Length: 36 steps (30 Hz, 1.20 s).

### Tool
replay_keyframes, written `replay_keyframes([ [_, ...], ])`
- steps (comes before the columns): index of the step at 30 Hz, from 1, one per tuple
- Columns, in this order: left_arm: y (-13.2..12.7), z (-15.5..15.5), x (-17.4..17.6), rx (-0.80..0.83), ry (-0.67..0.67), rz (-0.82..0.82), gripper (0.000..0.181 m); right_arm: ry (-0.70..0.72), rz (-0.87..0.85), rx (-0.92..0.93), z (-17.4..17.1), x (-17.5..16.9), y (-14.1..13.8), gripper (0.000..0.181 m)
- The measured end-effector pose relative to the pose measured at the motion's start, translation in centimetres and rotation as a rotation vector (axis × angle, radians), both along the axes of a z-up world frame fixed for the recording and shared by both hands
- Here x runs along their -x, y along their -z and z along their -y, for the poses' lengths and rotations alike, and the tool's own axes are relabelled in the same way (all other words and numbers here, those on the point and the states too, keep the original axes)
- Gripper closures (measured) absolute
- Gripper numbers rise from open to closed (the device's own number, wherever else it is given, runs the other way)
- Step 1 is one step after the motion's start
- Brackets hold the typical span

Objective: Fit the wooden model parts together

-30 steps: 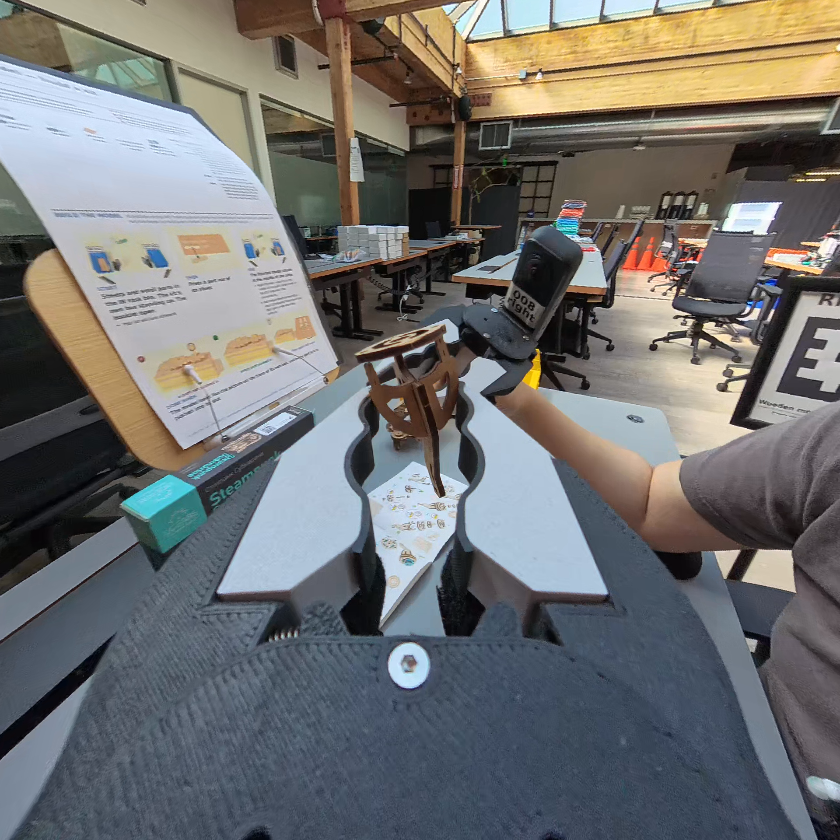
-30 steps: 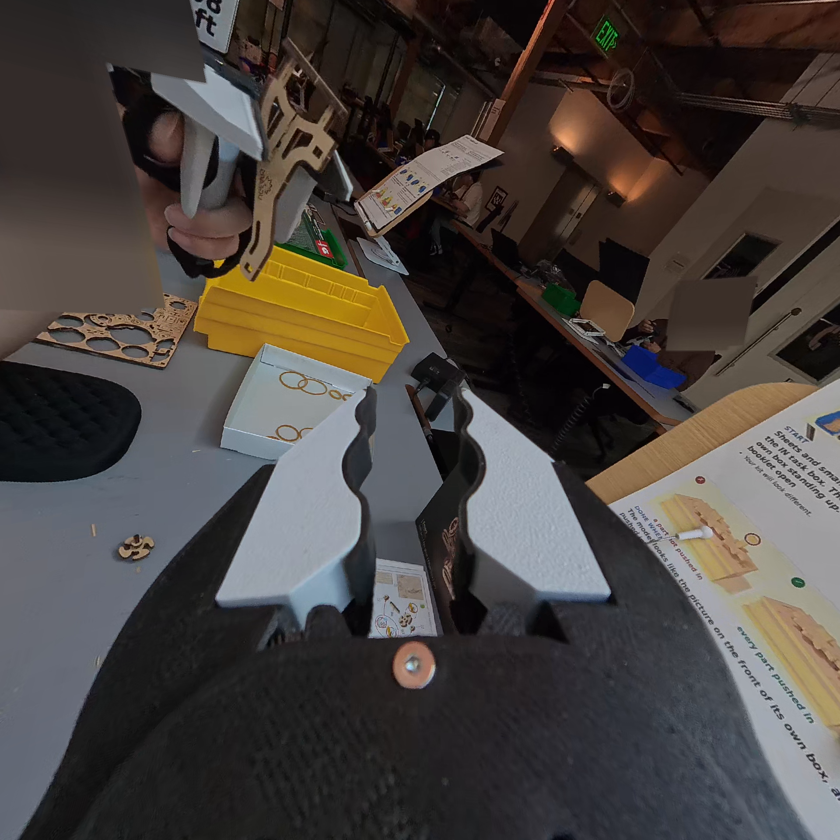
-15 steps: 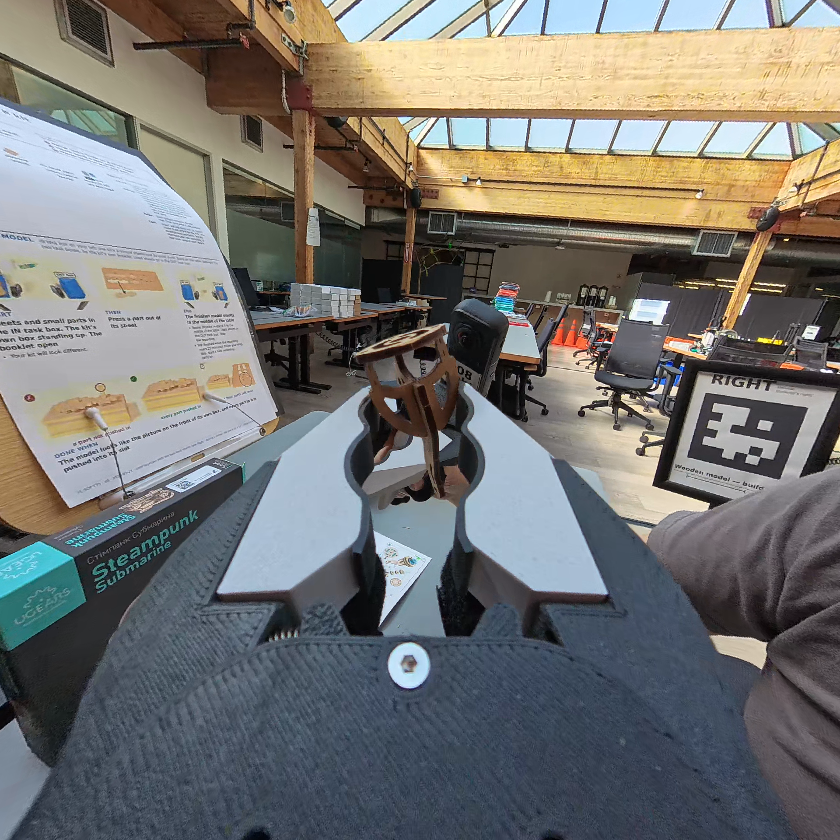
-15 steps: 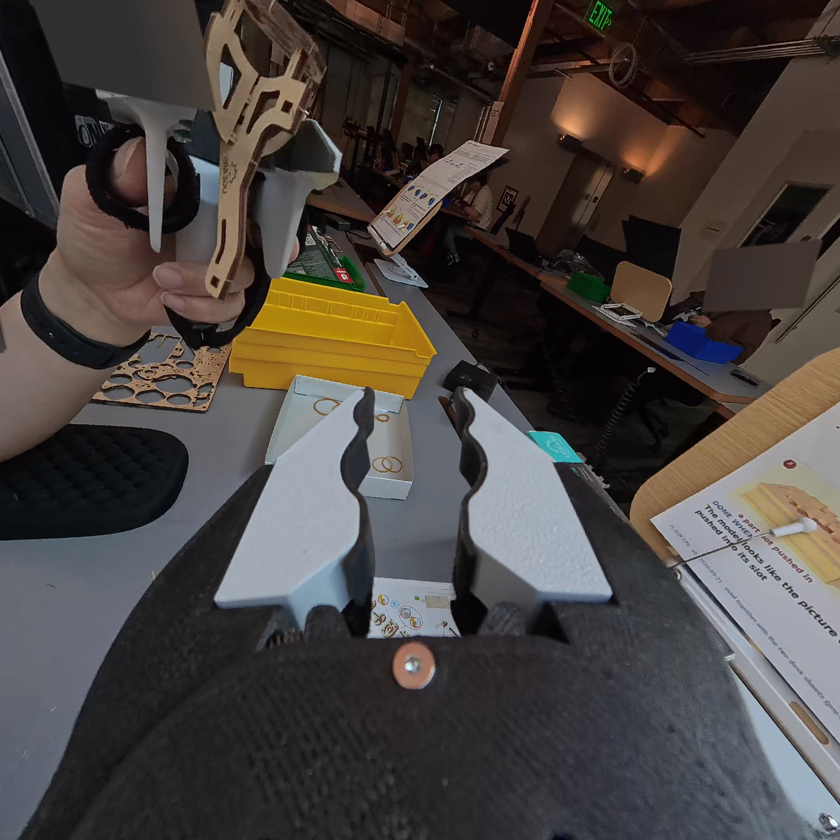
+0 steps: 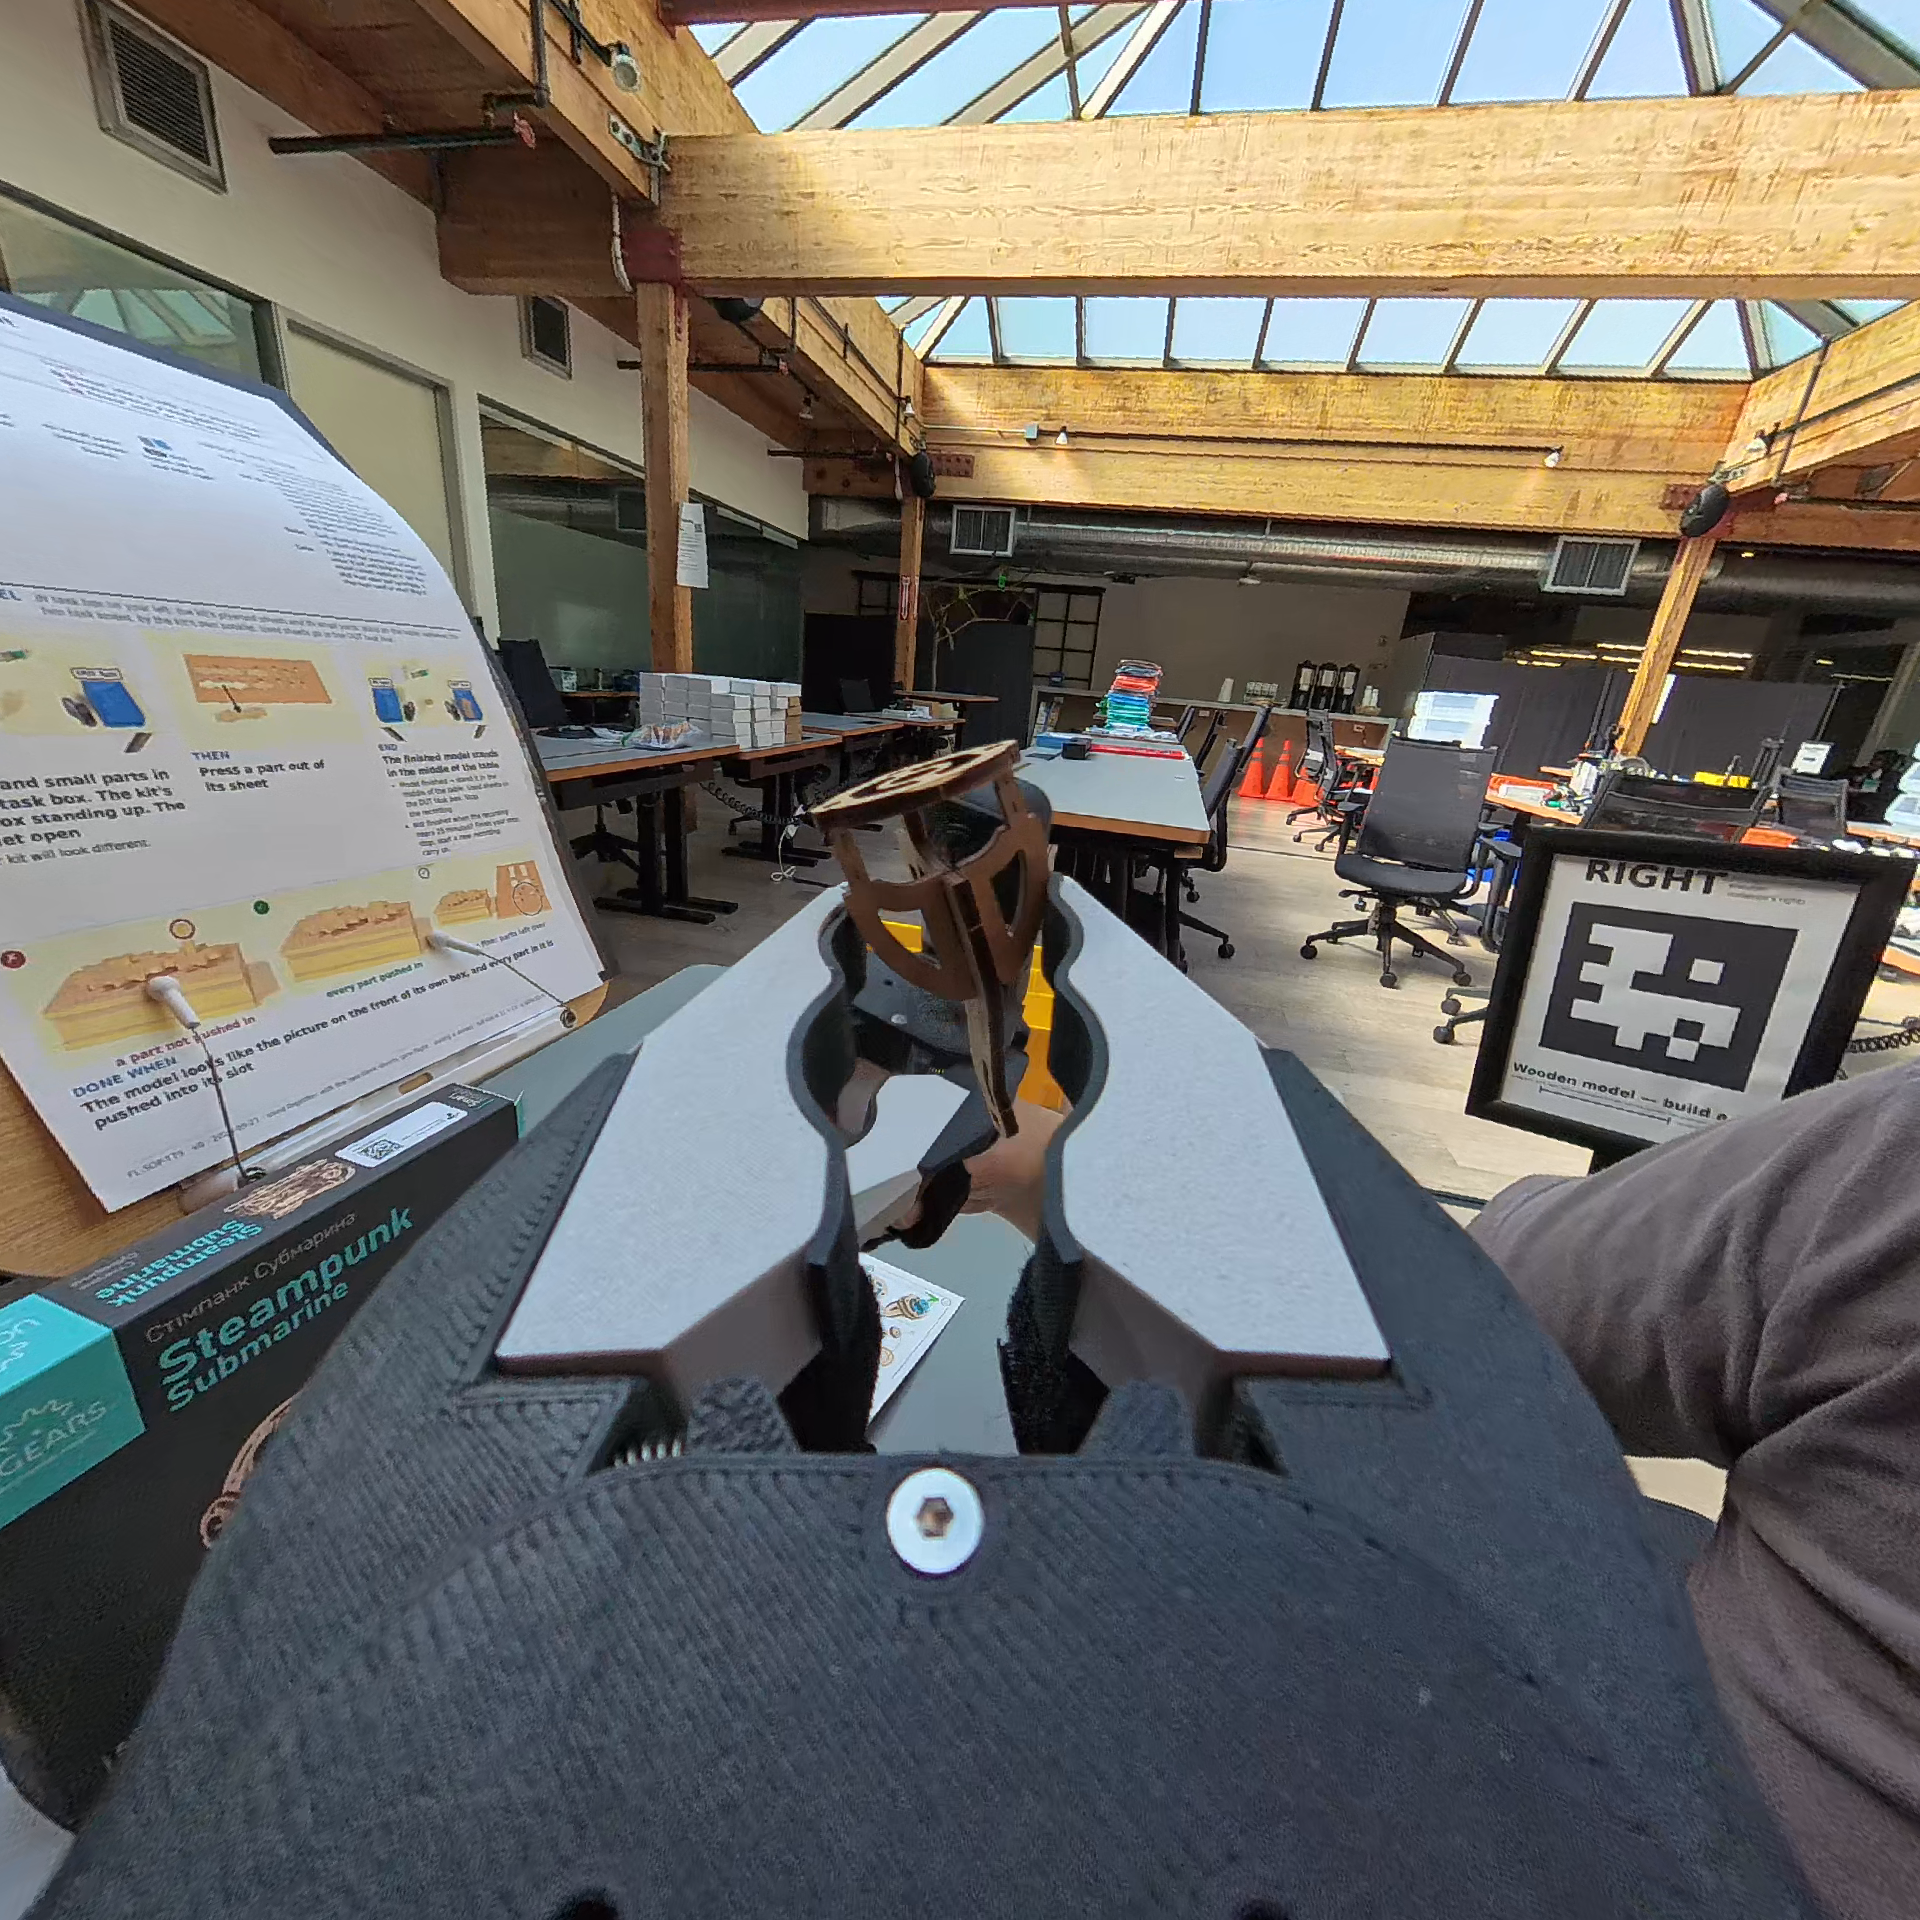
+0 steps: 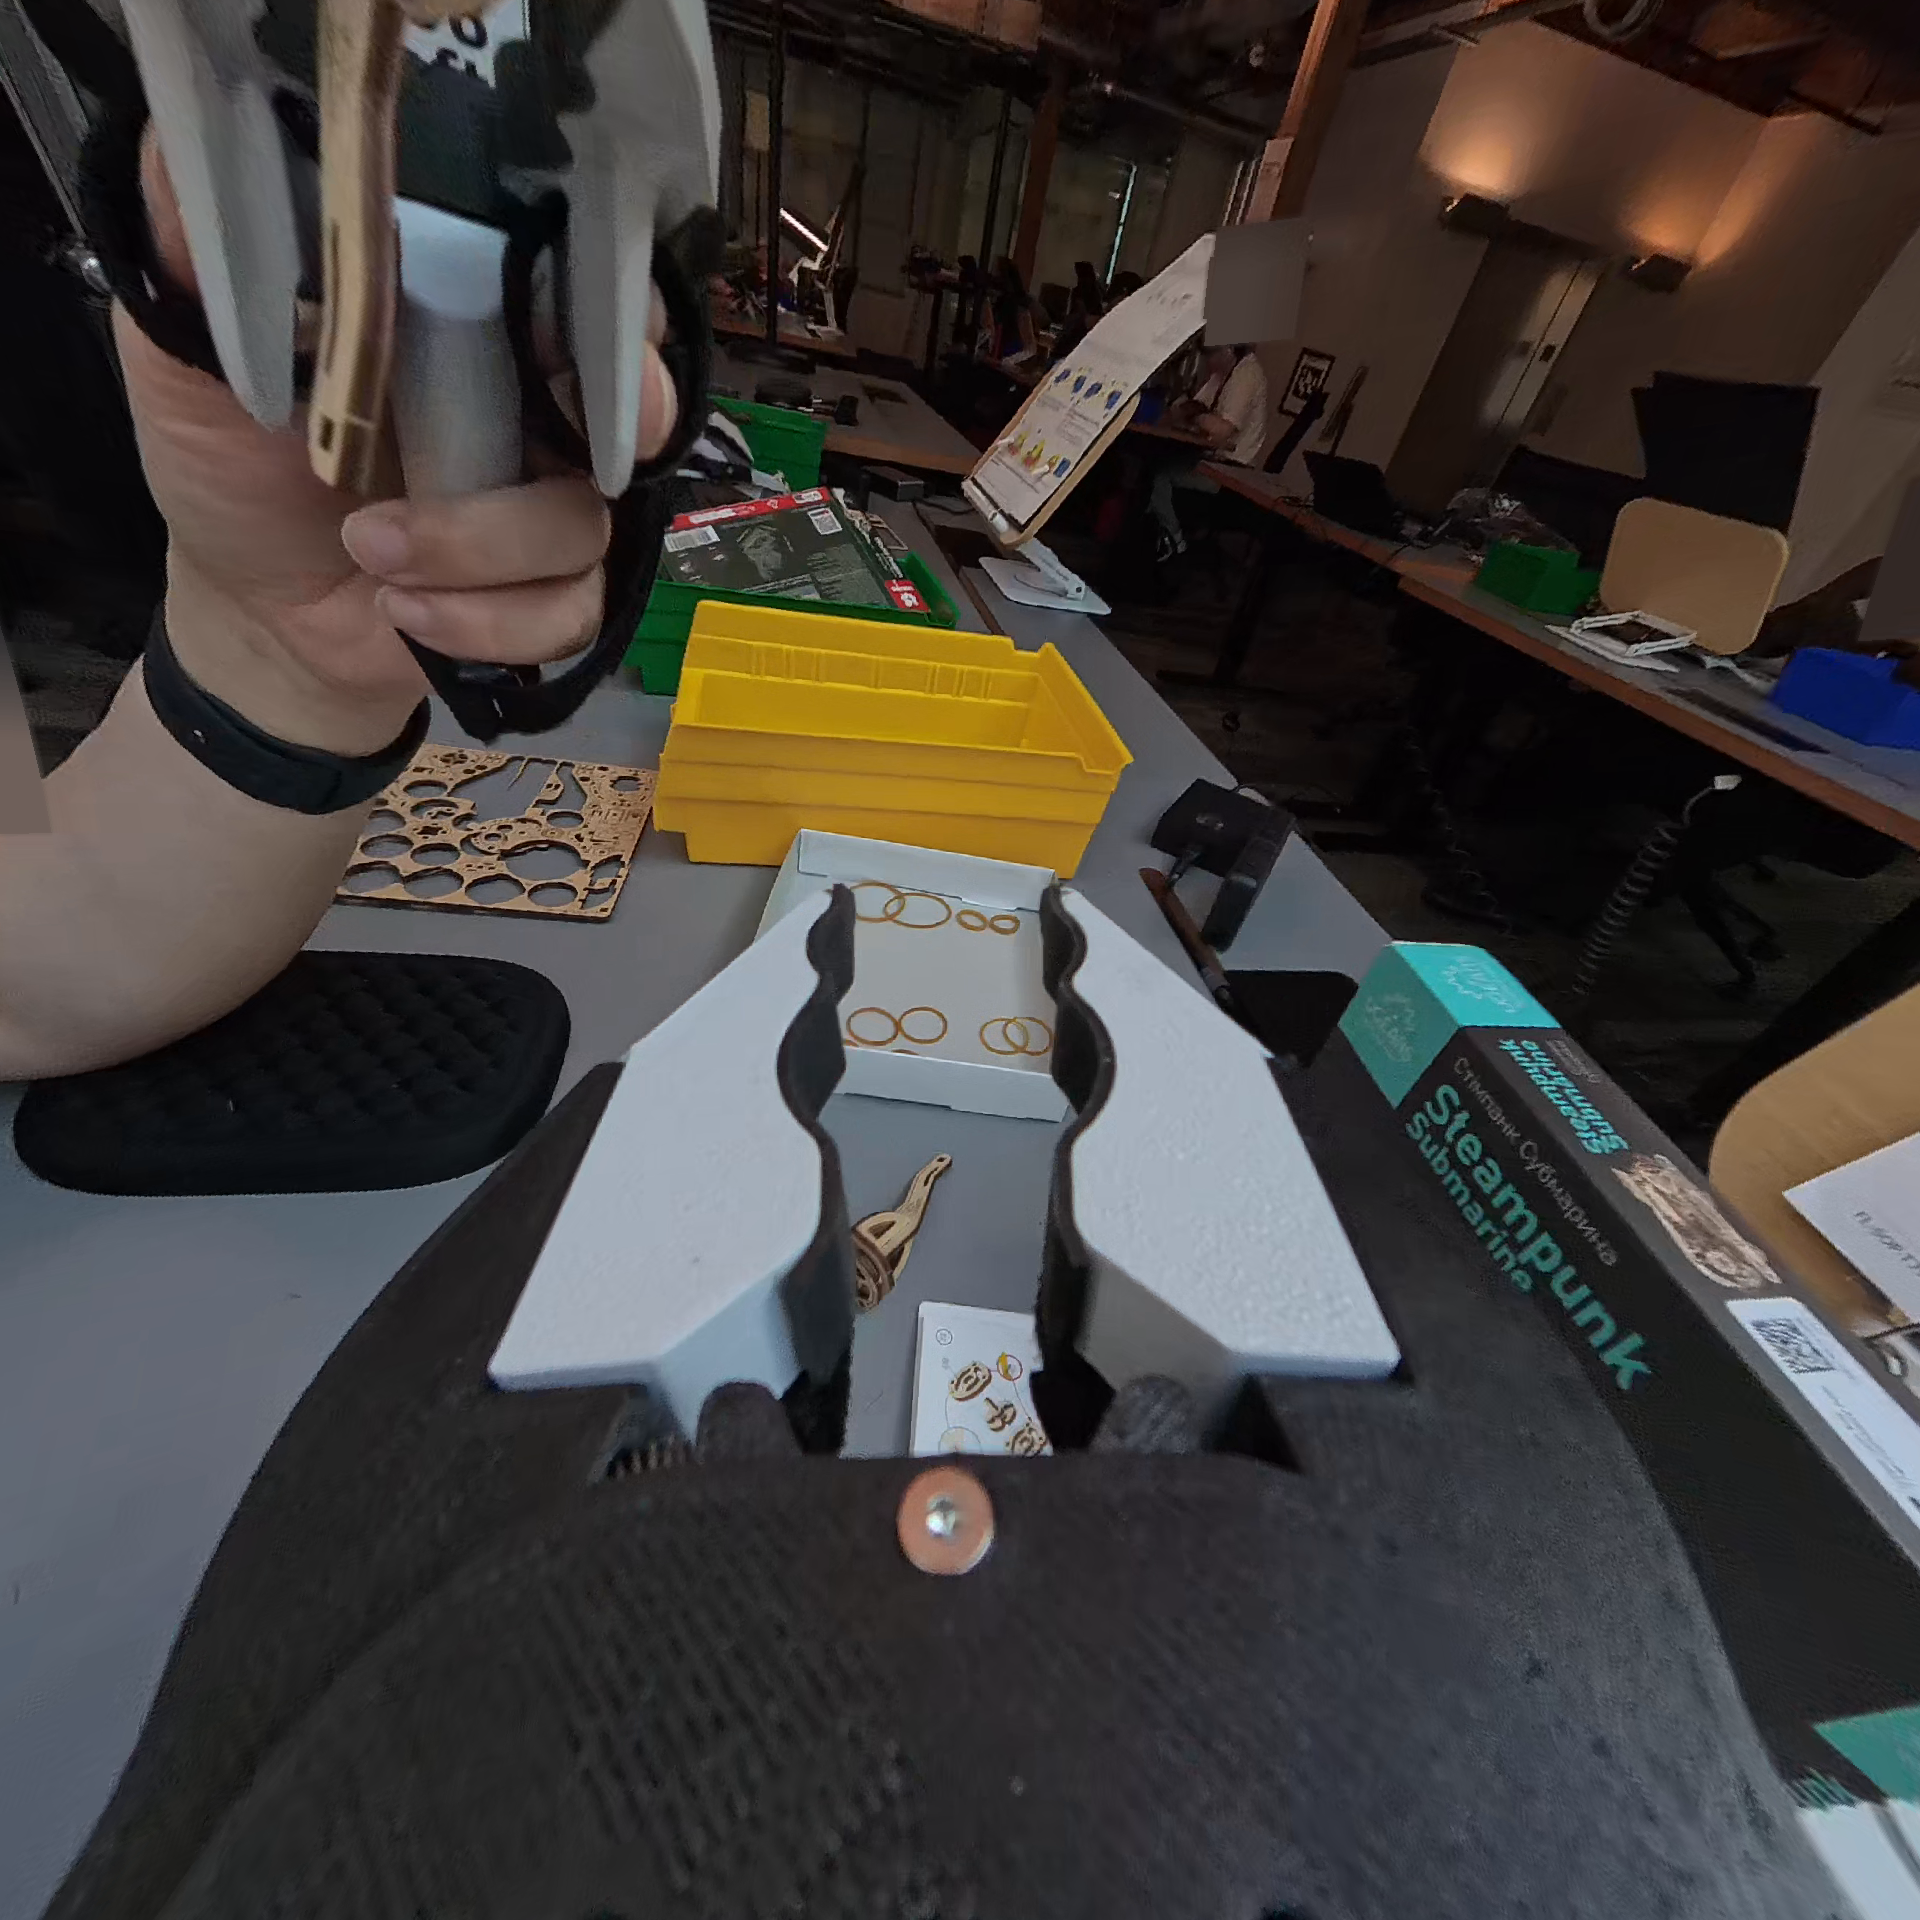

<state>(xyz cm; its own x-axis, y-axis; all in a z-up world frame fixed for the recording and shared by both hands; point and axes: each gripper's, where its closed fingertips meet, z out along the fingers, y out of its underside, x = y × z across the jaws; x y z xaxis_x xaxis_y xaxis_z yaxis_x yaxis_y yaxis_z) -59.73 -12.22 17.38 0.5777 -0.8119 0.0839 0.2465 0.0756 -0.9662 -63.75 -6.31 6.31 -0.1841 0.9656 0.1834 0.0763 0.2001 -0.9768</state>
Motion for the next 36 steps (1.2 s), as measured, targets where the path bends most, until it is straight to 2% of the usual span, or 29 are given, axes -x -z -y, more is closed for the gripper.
replay_keyframes([
  [4,-0.7,1.2,-1.0,-0.015,0.036,0.006,0.150,-0.093,0.175,0.084,1.9,2.6,4.9,0.144],
  [8,-1.6,2.9,-2.4,-0.040,0.072,0.001,0.150,-0.209,0.302,0.102,6.5,5.5,8.6,0.145],
  [11,-2.2,4.2,-3.4,-0.060,0.094,-0.010,0.150,-0.240,0.404,0.059,9.7,7.7,11.2,0.150],
  [14,-3.0,5.9,-4.3,-0.070,0.144,0.013,0.150,-0.336,0.463,0.111,14.0,10.5,12.1,0.164],
  [17,-3.9,7.9,-5.1,-0.082,0.199,0.037,0.149,-0.499,0.556,0.153,19.3,14.6,12.4,0.181],
  [21,-4.5,9.9,-5.8,-0.127,0.203,0.011,0.150,-0.649,0.767,0.016,26.1,20.7,14.2,0.181],
  [23,-4.6,10.2,-5.9,-0.138,0.191,0.003,0.150,-0.588,0.764,-0.125,27.7,24.6,14.4,0.181],
  [26,-4.5,10.3,-6.0,-0.121,0.208,0.009,0.150,-0.383,0.786,-0.345,26.2,28.7,14.9,0.181],
  [27,-4.4,10.2,-6.1,-0.113,0.213,0.012,0.150,-0.350,0.875,-0.416,25.3,28.1,15.9,0.181],
  [28,-4.4,10.1,-6.0,-0.107,0.215,0.018,0.150,-0.372,1.056,-0.446,24.9,25.7,17.5,0.181],
  [29,-4.4,9.9,-6.0,-0.100,0.217,0.025,0.150,-0.427,1.228,-0.437,25.3,23.0,18.8,0.181],
  [30,-4.3,9.8,-6.0,-0.093,0.221,0.031,0.149,-0.517,1.294,-0.403,26.9,21.4,19.4,0.181],
  [32,-4.3,9.7,-6.2,-0.079,0.238,0.044,0.150,-0.768,1.210,-0.228,32.9,20.6,18.2,0.181],
  [33,-4.2,9.7,-6.4,-0.074,0.249,0.047,0.150,-0.780,1.111,-0.169,34.8,21.9,17.1,0.181],
  [35,-4.0,9.8,-6.9,-0.065,0.264,0.046,0.149,-0.653,0.886,-0.163,35.1,25.8,15.0,0.181],
  [36,-4.0,9.8,-7.0,-0.065,0.264,0.045,0.149,-0.545,0.783,-0.223,33.4,27.7,14.0,0.181],
])
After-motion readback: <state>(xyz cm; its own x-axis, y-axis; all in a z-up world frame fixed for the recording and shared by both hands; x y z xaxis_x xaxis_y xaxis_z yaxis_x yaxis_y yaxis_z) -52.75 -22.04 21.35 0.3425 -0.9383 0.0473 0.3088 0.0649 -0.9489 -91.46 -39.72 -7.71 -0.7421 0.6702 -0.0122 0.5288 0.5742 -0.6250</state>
